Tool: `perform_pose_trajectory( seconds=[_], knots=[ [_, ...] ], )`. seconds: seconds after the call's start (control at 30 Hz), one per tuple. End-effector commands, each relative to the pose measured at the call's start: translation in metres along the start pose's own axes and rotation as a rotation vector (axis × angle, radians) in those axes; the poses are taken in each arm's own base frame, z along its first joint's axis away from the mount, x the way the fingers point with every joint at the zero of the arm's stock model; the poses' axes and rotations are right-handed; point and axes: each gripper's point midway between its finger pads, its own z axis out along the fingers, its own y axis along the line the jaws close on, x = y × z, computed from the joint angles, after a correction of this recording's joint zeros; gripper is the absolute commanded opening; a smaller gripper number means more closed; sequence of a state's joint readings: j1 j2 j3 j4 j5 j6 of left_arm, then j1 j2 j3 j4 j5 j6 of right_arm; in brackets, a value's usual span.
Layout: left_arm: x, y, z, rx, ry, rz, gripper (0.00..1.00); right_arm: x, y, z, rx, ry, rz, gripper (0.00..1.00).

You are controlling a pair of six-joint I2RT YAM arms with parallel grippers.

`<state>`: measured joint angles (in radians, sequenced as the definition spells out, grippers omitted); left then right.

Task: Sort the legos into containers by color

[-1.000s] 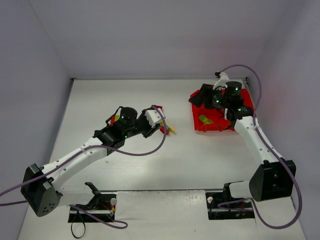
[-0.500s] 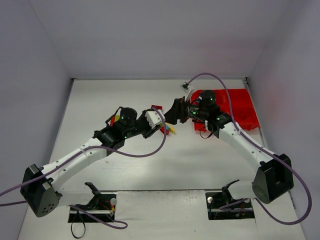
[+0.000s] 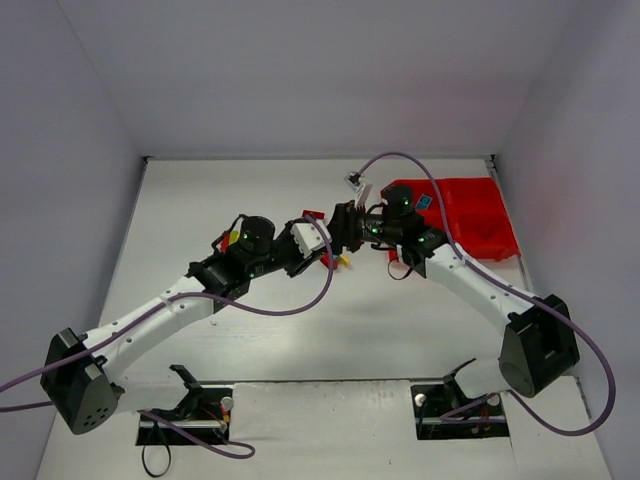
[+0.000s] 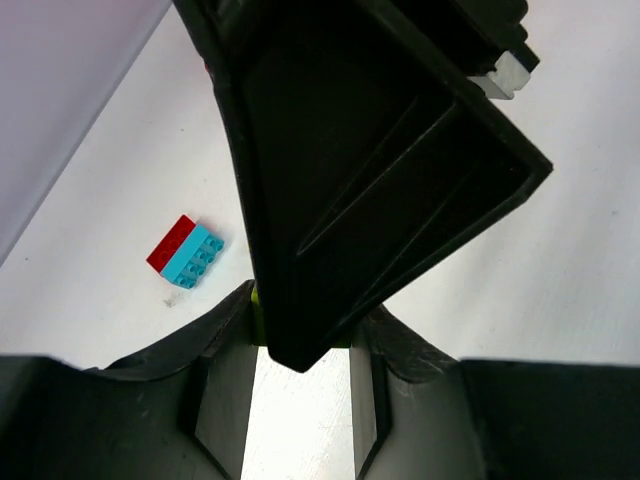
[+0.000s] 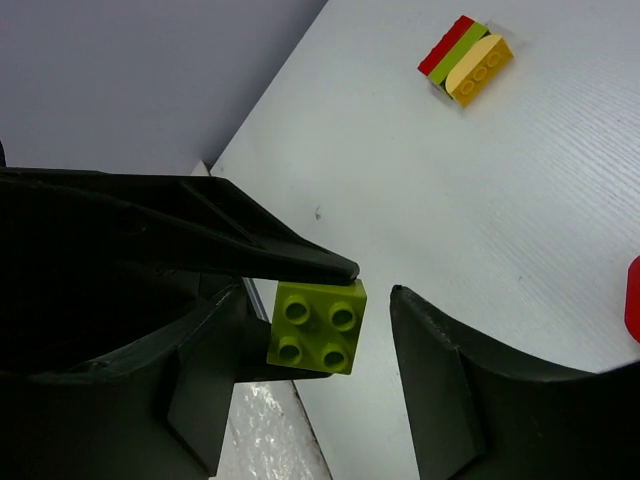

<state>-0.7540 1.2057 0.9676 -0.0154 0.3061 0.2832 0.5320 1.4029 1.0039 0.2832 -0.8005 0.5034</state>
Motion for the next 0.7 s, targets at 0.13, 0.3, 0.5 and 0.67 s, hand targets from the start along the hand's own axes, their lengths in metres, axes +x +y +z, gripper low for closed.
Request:
perform_pose_trajectory(
  seconds=[0.13, 0.3, 0.5, 0.67],
  knots=[
    [-0.031, 0.01, -0.007, -0.053, -0.113, 0.04, 0.13, -0.006, 0.006, 0.004, -0.038, -0.022, -0.051, 0.2],
    [-0.025, 0.014, -0.002, -0.074, -0.085, 0.016, 0.47, -0.017, -0.02, -0.001, 0.078, -0.048, -0.077, 0.0],
    [-0.015, 0.03, 0.003, -0.164, -0.033, -0.039, 0.64, -0.054, -0.098, -0.046, 0.382, -0.172, -0.049, 0.0],
    [-0.004, 0.047, 0.011, -0.266, 0.026, -0.132, 0.64, -0.078, -0.162, -0.099, 0.73, -0.253, -0.093, 0.0]
  ],
)
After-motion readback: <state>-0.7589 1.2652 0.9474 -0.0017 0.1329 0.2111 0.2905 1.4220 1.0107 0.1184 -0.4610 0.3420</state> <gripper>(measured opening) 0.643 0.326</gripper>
